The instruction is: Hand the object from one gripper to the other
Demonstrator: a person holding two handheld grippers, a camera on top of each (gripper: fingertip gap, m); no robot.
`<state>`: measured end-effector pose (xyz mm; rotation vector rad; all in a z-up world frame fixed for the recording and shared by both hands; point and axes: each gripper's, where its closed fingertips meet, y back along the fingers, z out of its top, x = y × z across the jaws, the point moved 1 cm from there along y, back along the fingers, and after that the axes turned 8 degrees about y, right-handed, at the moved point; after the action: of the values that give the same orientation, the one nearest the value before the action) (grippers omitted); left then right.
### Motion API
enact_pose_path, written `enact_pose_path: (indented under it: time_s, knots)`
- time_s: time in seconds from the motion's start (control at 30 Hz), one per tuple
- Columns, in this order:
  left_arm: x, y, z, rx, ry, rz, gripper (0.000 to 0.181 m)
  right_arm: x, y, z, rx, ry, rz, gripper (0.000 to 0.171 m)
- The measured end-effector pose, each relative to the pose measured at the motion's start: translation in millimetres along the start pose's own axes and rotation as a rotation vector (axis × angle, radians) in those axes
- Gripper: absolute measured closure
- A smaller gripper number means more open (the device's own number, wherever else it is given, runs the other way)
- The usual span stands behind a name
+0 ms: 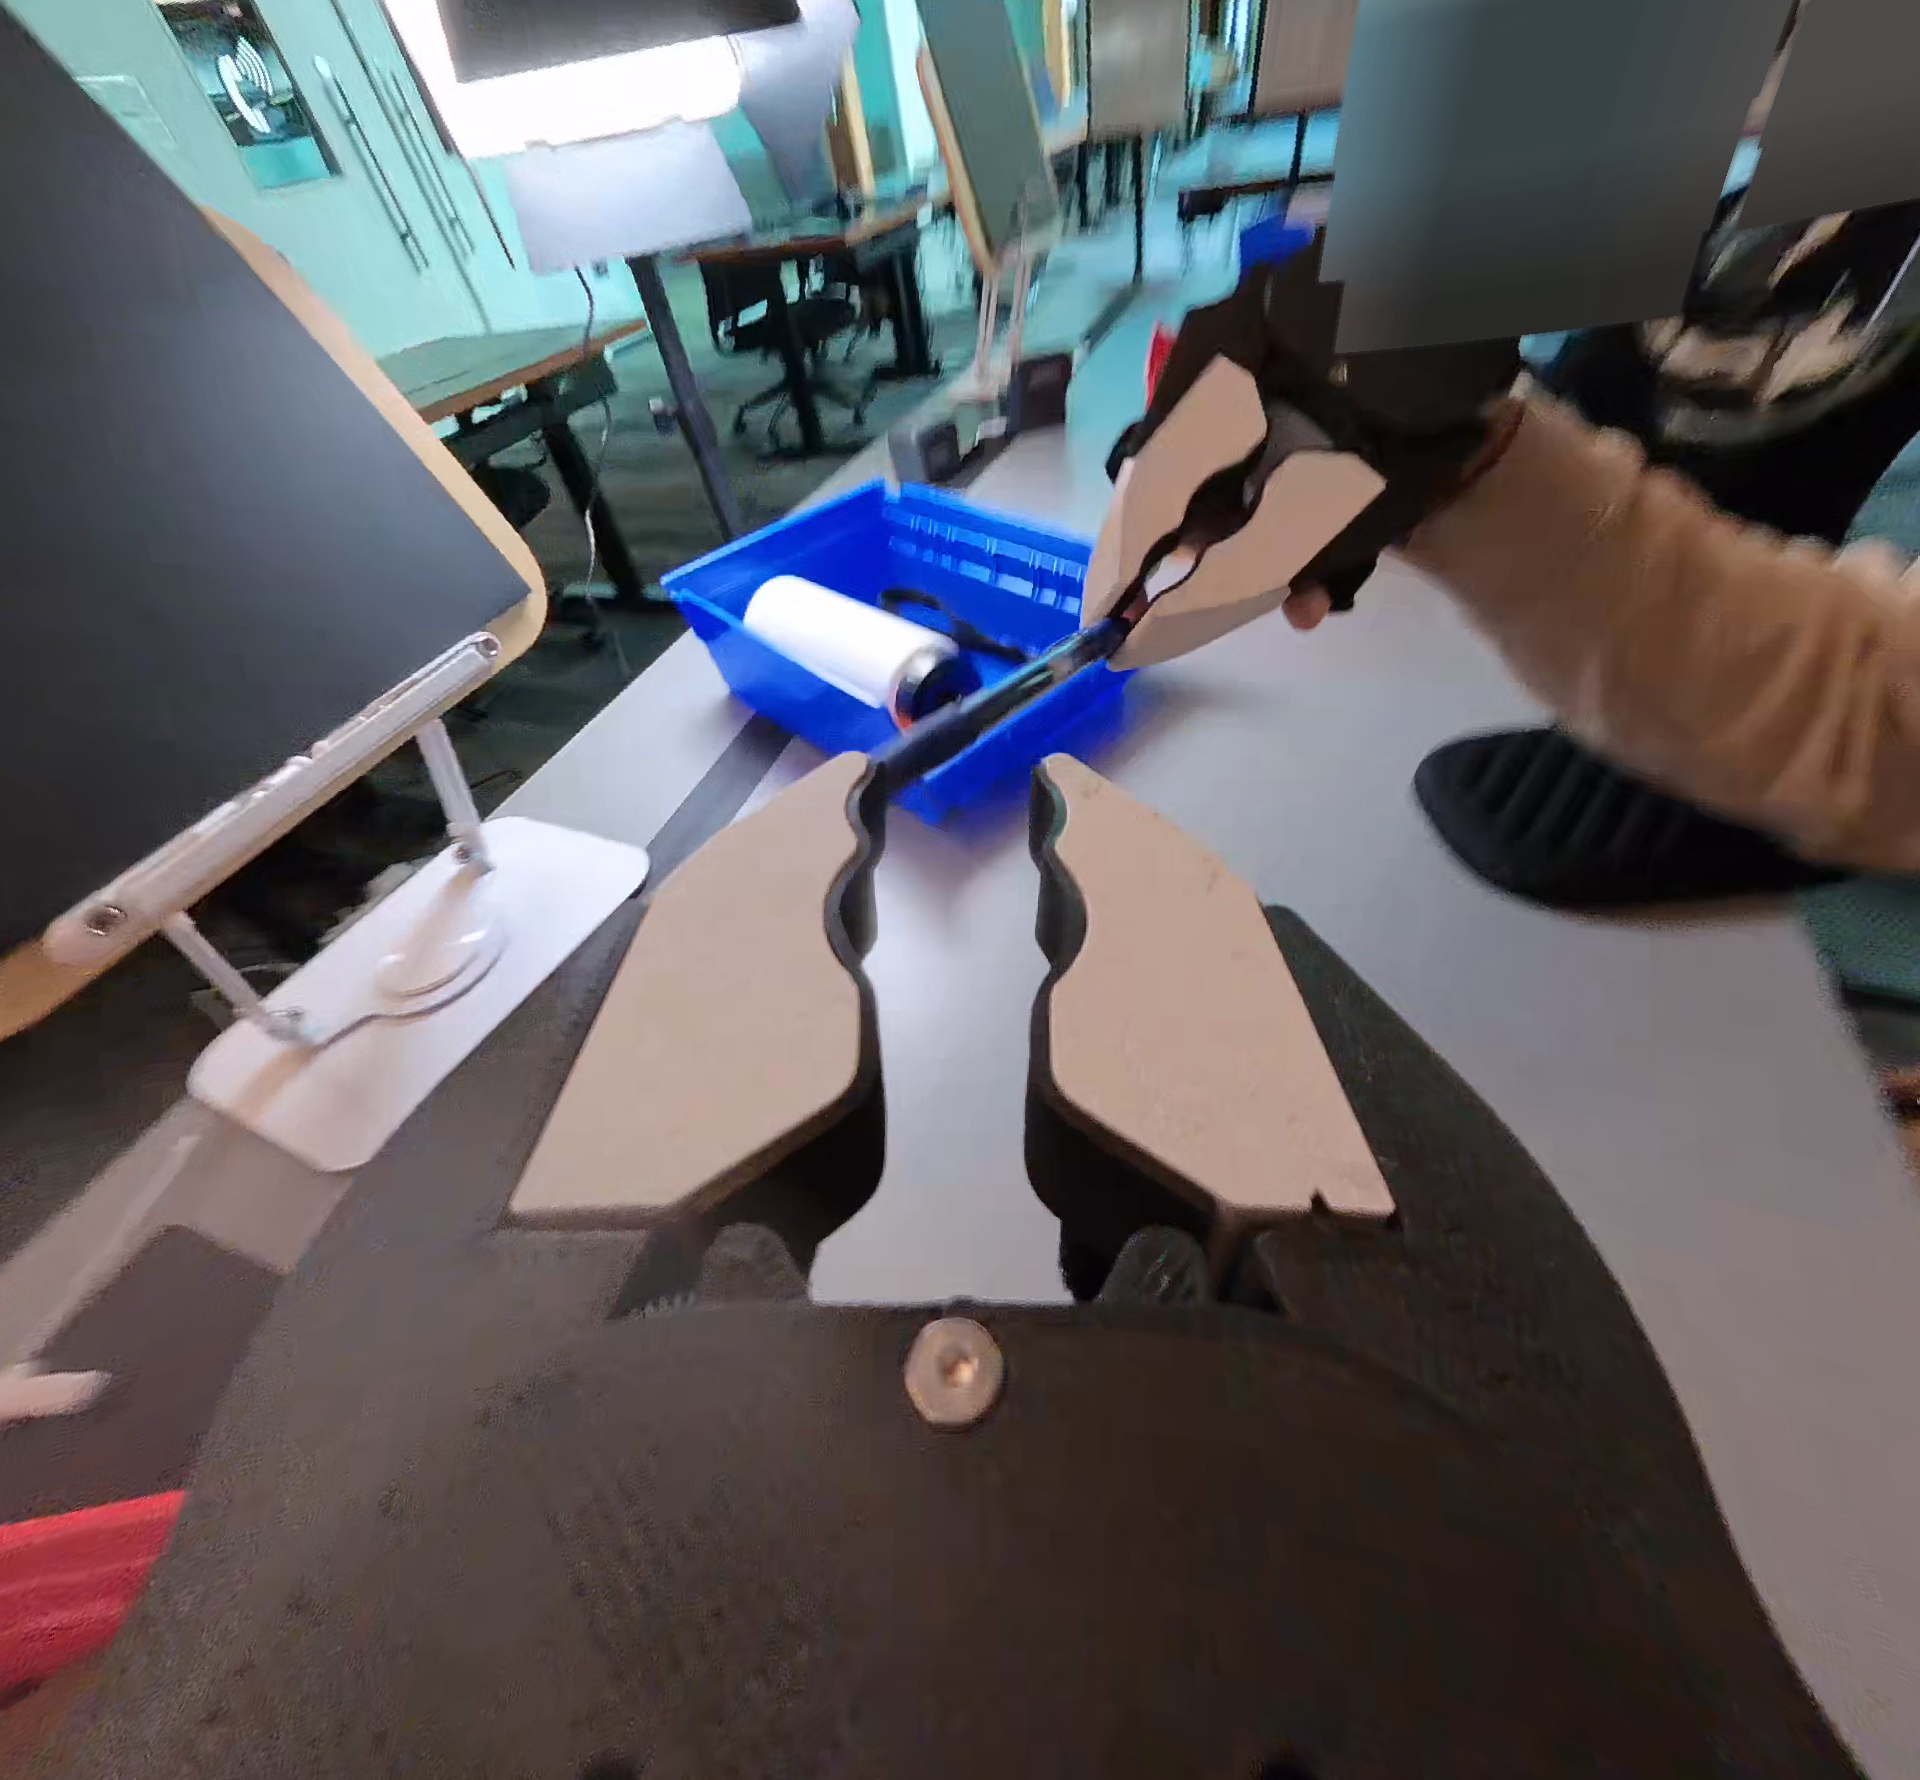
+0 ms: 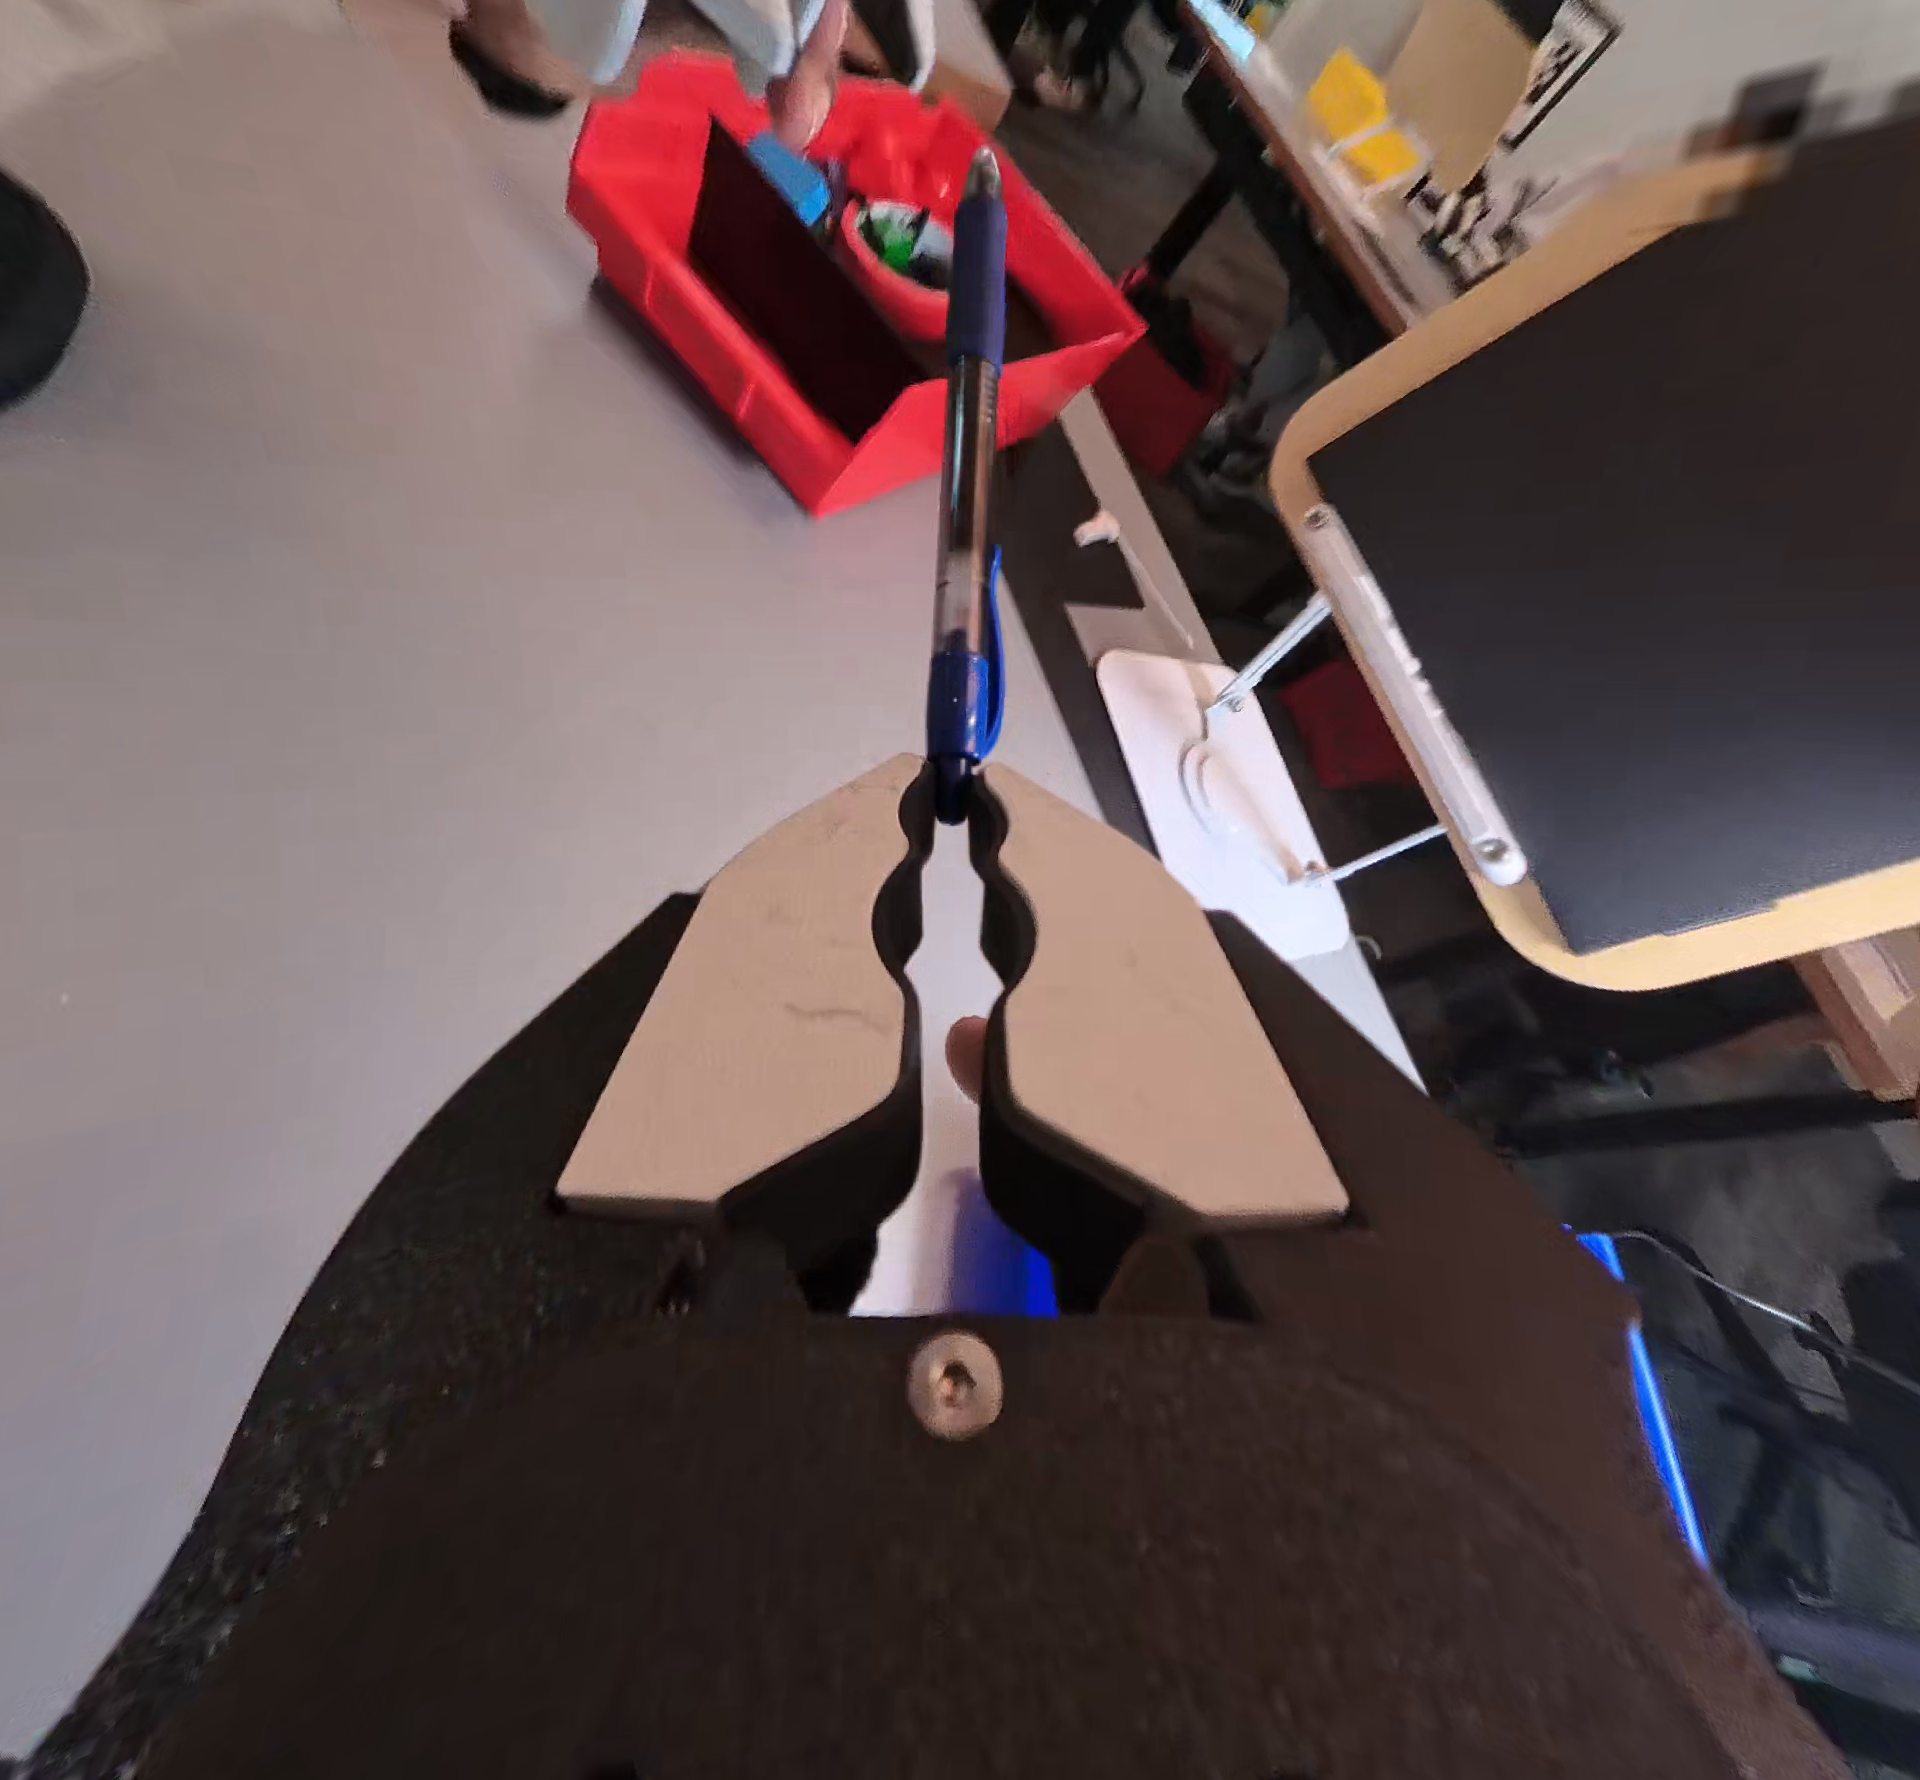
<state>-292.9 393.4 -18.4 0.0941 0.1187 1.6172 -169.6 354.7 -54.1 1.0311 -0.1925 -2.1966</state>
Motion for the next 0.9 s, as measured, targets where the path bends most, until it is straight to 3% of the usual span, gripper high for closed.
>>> enact_pose_path:
  time_s: [0.27,0.4,0.53,0.63,0.7,0.77,0.9]
  knots:
    - [-35.7,-56.6,-92.3,0.520,-0.398,0.022,0.154,72.7,-46.5,-11.7,0.177,0.112,0.289,0.165]
    - [-41.5,-63.4,-114.9,0.605,-0.423,-0.029,0.163,82.4,-45.2,-4.7,0.152,0.108,0.338,0.165]
    - [-40.8,-66.7,-99.4,0.506,-0.372,-0.025,0.170,67.3,-36.9,9.0,0.049,0.090,0.275,0.166]
    - [-43.0,-65.9,-71.0,0.294,-0.171,-0.106,0.171,33.1,-15.8,47.0,-0.264,-0.083,0.161,0.167]
    - [-47.8,-60.8,-50.5,0.152,0.047,-0.233,0.172,20.2,-1.2,58.6,-0.409,-0.196,0.166,0.156]
    - [-56.1,-52.5,-35.4,0.059,0.202,-0.387,0.171,16.7,0.2,57.3,-0.444,-0.223,0.167,0.151]
    - [-76.0,-44.5,-31.1,0.024,0.229,-0.560,0.172,28.8,-3.7,66.9,-0.547,-0.261,0.255,0.154]
